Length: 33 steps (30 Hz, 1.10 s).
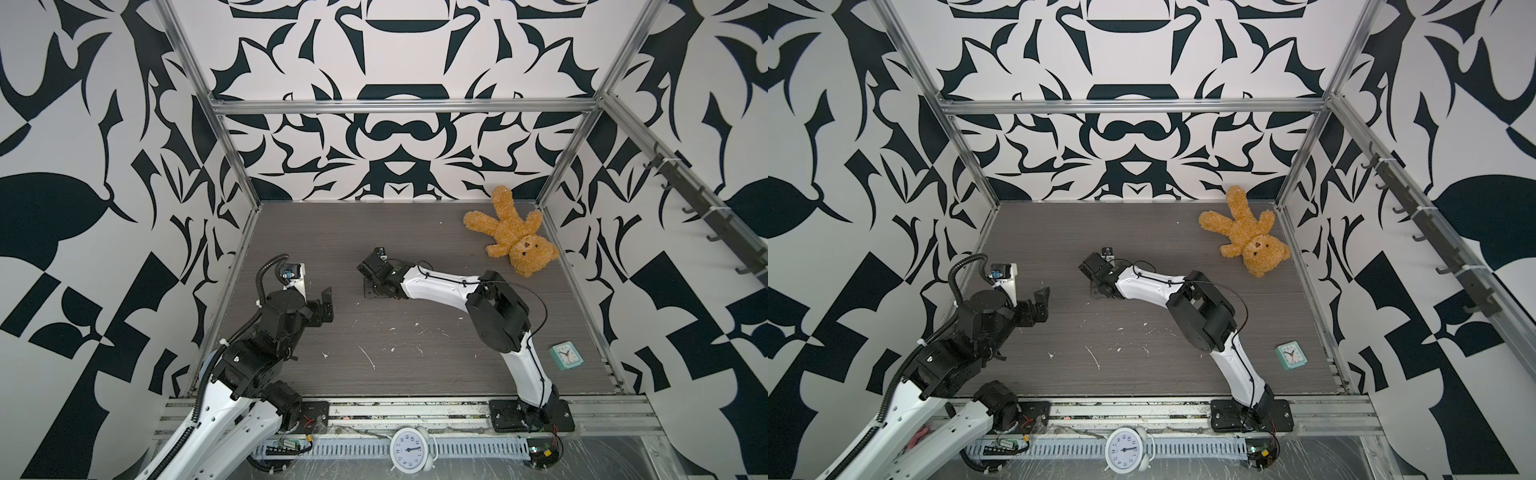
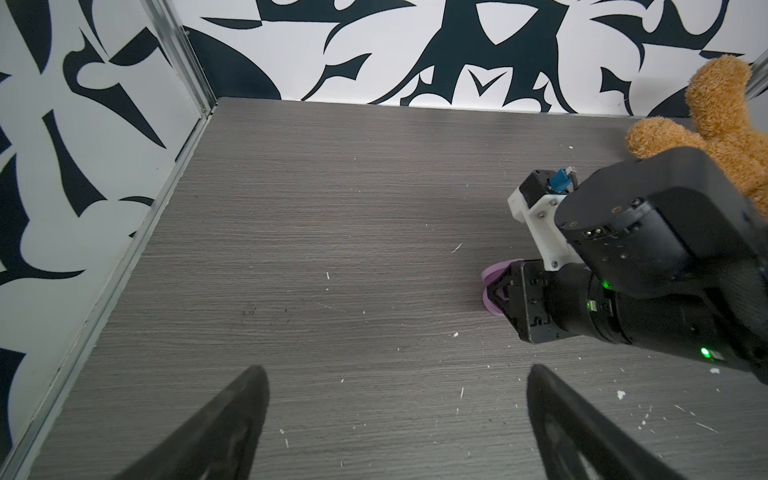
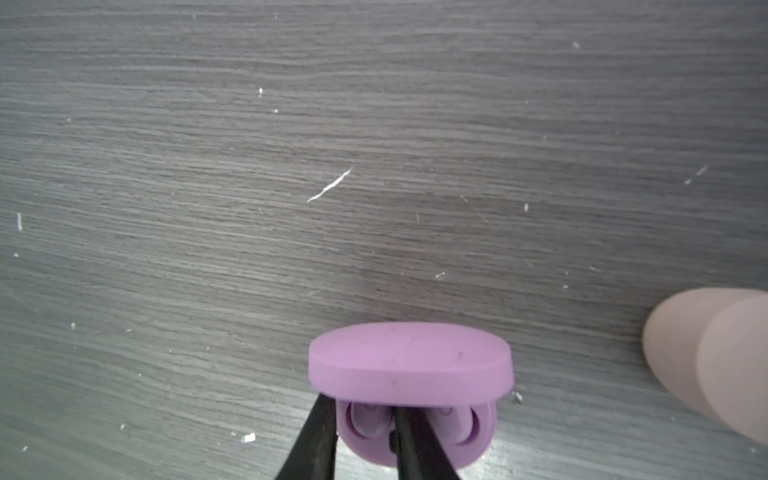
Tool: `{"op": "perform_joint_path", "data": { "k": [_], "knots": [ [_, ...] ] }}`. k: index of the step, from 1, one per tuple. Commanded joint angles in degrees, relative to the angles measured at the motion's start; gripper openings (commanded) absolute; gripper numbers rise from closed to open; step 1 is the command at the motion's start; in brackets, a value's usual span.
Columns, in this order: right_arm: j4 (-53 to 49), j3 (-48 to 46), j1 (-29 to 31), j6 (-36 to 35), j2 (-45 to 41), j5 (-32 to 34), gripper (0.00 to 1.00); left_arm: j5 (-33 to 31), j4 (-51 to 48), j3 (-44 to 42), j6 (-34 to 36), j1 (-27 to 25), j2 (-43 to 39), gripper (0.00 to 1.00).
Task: Insert the wireless bluetooth earbuds into the charging case
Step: 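Press the second earbud into the other slot of the case, then push the lilac case lid closed with the right gripper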
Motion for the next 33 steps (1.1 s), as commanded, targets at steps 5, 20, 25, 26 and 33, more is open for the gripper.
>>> {"op": "perform_joint_path", "data": {
  "k": [5, 20, 25, 26, 33],
  "knots": [
    [0.1, 0.0, 1.1, 0.8, -4.8, -0.8, 0.33, 0.2, -0.7, -0.8, 0.2, -0.1, 0.0, 0.99],
    [-1.8, 3.4, -0.8, -6.4, -11.0, -2.1, 0.79, 0.5, -0.6, -0.8, 0.2, -0.1, 0.3, 0.99],
    [-3.5, 7.6, -4.4, -9.7, -8.7, -7.3, 0.85, 0.6, -0.6, -0.8, 0.3, -0.1, 0.2, 0.99],
    [-4.6, 8.8, -5.0, -10.2, -7.8, -8.1, 0.85, 0.4, -0.6, -0.8, 0.3, -0.1, 0.2, 0.99],
    [-11.0, 18.6, -6.3, -14.3, -0.5, -13.3, 0.86, 0.4, -0.6, -0.8, 0.3, -0.1, 0.2, 0.99]
  ]
}}
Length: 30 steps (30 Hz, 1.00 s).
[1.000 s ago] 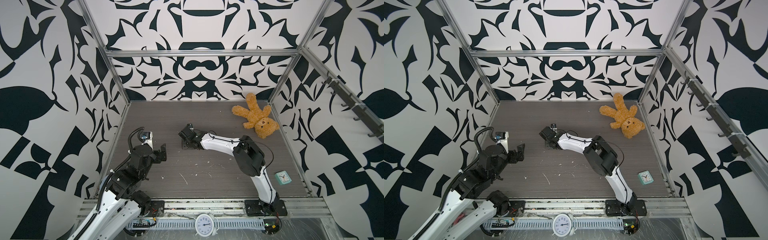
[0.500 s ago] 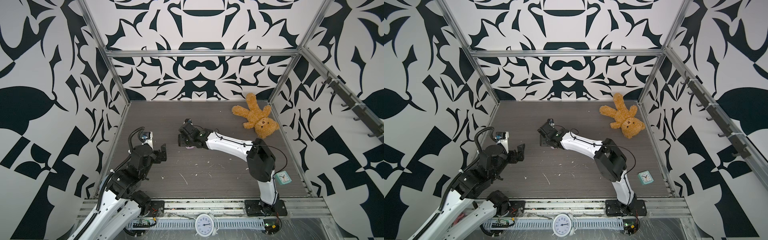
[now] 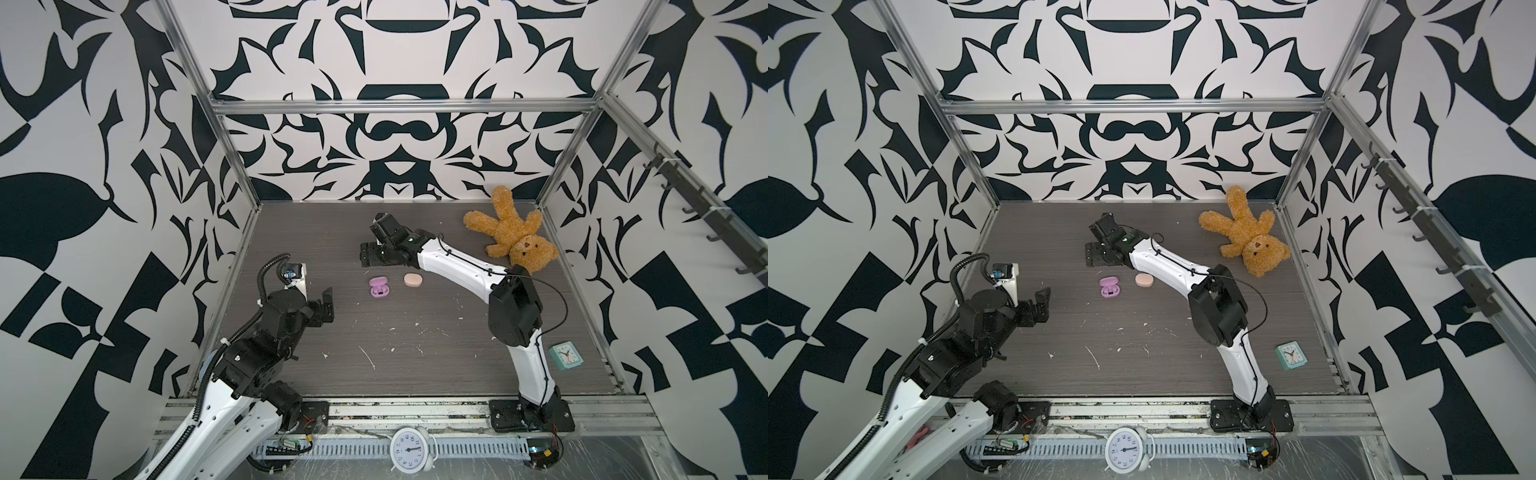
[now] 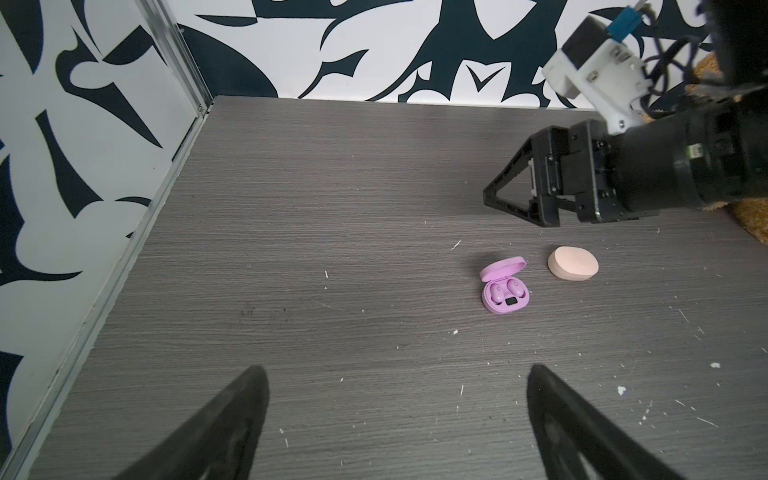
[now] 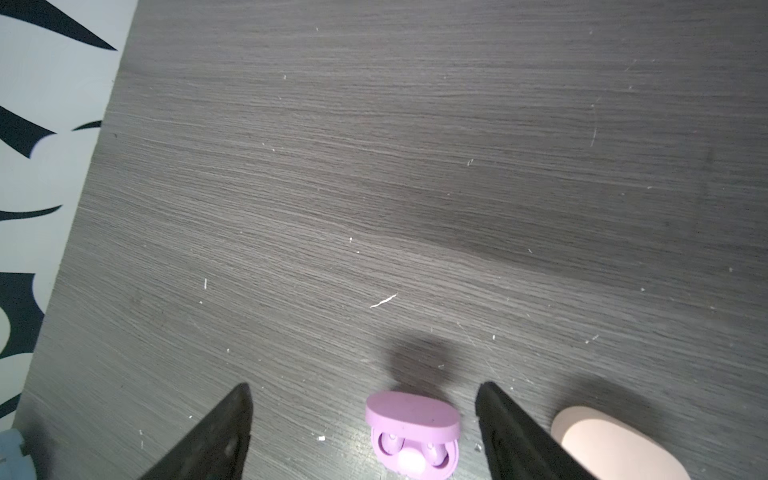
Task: Insert the wireless bluetooth earbuds into the charging case
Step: 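Push the lilac case lid closed with the right gripper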
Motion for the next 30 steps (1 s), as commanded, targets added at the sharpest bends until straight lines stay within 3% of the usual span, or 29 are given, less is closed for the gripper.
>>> {"op": "perform_joint_path", "data": {
  "k": [1, 7, 30],
  "knots": [
    [-4.3, 4.2, 0.9, -3.4, 1.3, -4.1, 0.85, 0.0, -0.7, -0.8, -0.1, -0.1, -0.3, 0.99],
    [-6.2, 7.5, 0.9, -5.0, 4.6, -6.4, 0.85, -0.2, -0.7, -0.9, -0.1, -0.1, -0.4, 0.99],
    [-5.4, 0.6, 0.9, -2.9, 1.7, -9.8, 0.85, -0.2, -0.8, -0.9, 0.0, -0.1, -0.6, 0.99]
  ]
}}
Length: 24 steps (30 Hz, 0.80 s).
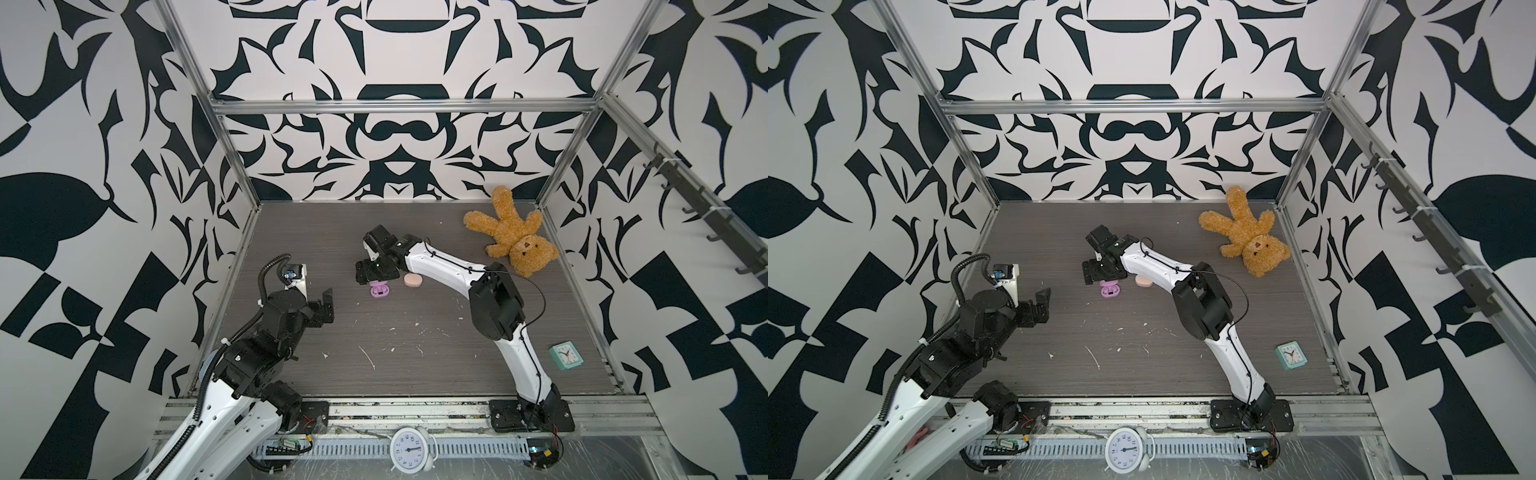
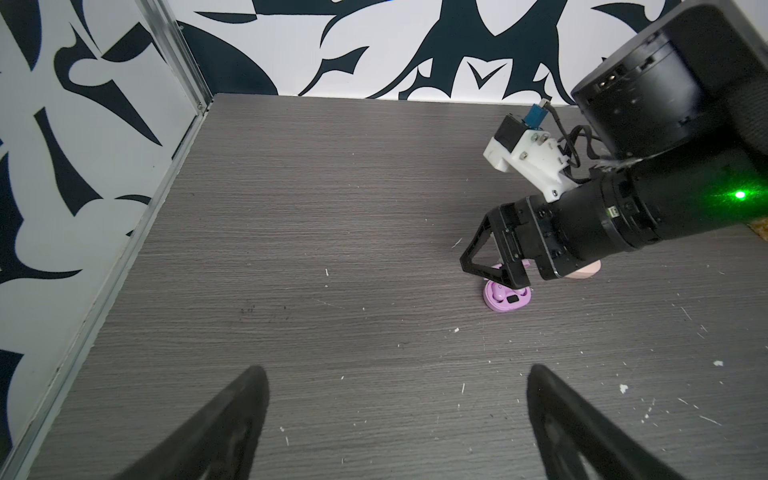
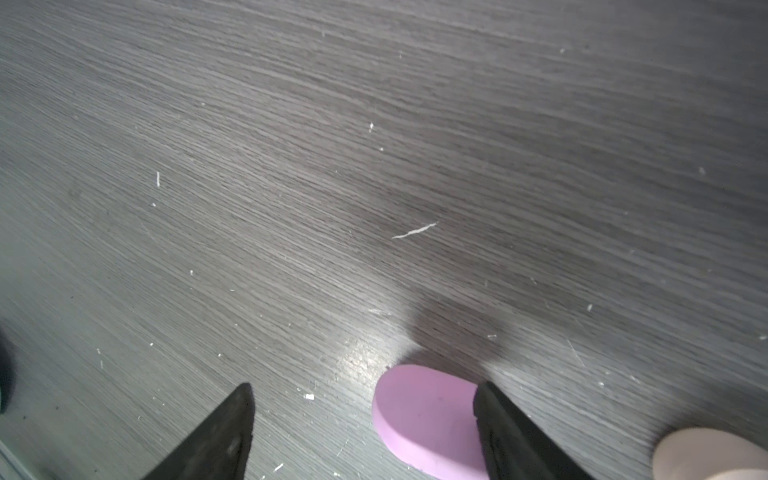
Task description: Insert the wireless bluetooth earbuds into the charging case
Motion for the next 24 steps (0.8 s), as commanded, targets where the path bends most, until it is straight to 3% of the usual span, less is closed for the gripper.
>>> {"op": "perform_joint_path", "data": {
  "k": [1, 8, 13, 19, 24],
  "knots": [
    [0.5, -1.4, 0.2, 0.7, -4.9, -0.4, 0.85, -0.1, -0.7, -0.6, -0.1, -0.1, -0.5, 0.99],
    [2.1, -5.5, 0.7, 1.9, -7.4, -1.5, 0.85, -0.1, -0.7, -0.6, 0.0, -0.1, -0.6, 0.99],
    [4.8, -10.5, 1.6, 2.2, -13.9, 1.1, 0.85, -0.2, -0.7, -0.6, -0.1, -0.1, -0.6, 0.99],
    [6.2, -17.6, 0.7, -5.8, -27.8, 14.0, 0.92, 0.4, -0.3, -0.9, -0.1, -0.1, 0.0, 0.99],
    [8.0, -29.0, -2.3, -10.9, -41.9, 26.9, 0.98, -0.6, 1.0, -1.5, -0.4, -0.1, 0.5, 0.99]
  ]
}}
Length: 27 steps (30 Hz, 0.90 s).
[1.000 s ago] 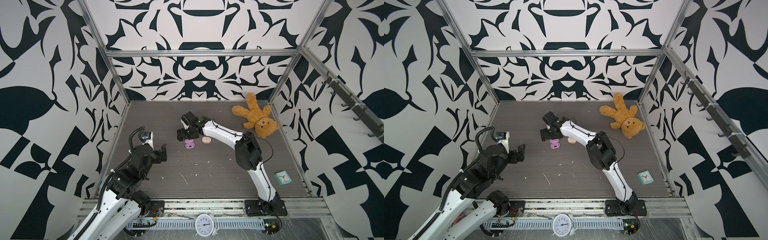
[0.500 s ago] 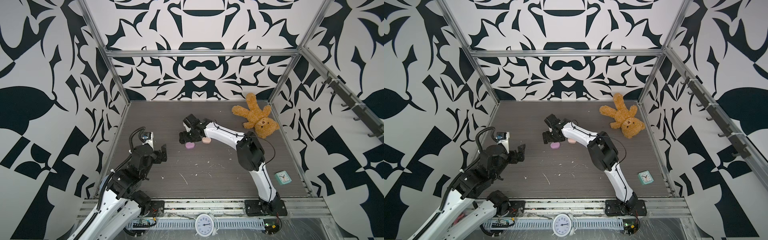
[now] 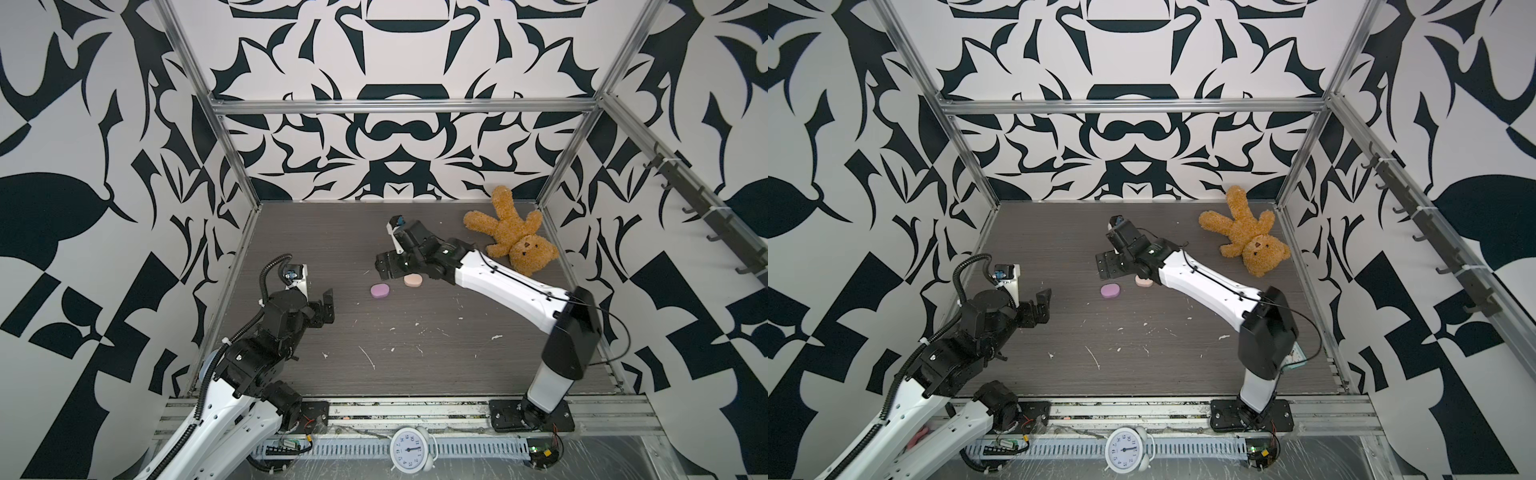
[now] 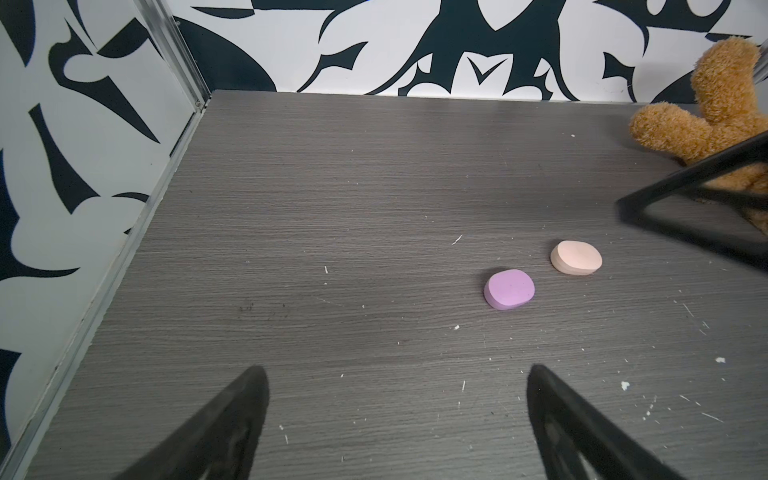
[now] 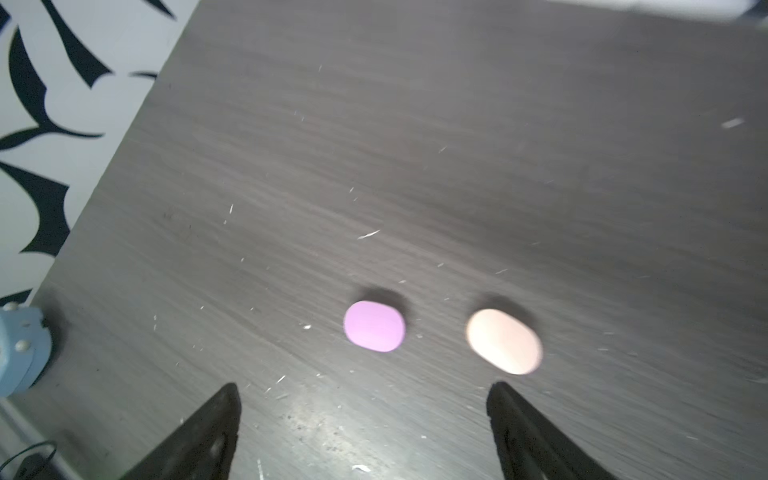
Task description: Insert the wireless bluetooth earbuds into the charging case
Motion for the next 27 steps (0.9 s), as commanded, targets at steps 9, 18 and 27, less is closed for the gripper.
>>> {"op": "perform_joint_path", "data": {
  "k": [9, 18, 27],
  "knots": [
    [26.9, -39.6, -11.8, -16.6, -34.0, 35.4, 1.0, -6.5, 5.8, -2.8, 1.2, -0.1, 7.5, 0.99],
    [52.1, -57.8, -22.9, -22.7, -33.7, 39.1, 1.0, -11.4, 23.6, -9.8, 13.4, 1.3, 10.8, 0.99],
    [65.9, -60.7, -30.5, -24.7, -16.9, 29.5, 1.0, -2.1, 46.5, -14.6, 15.3, 17.6, 24.7, 0.99]
  ]
}}
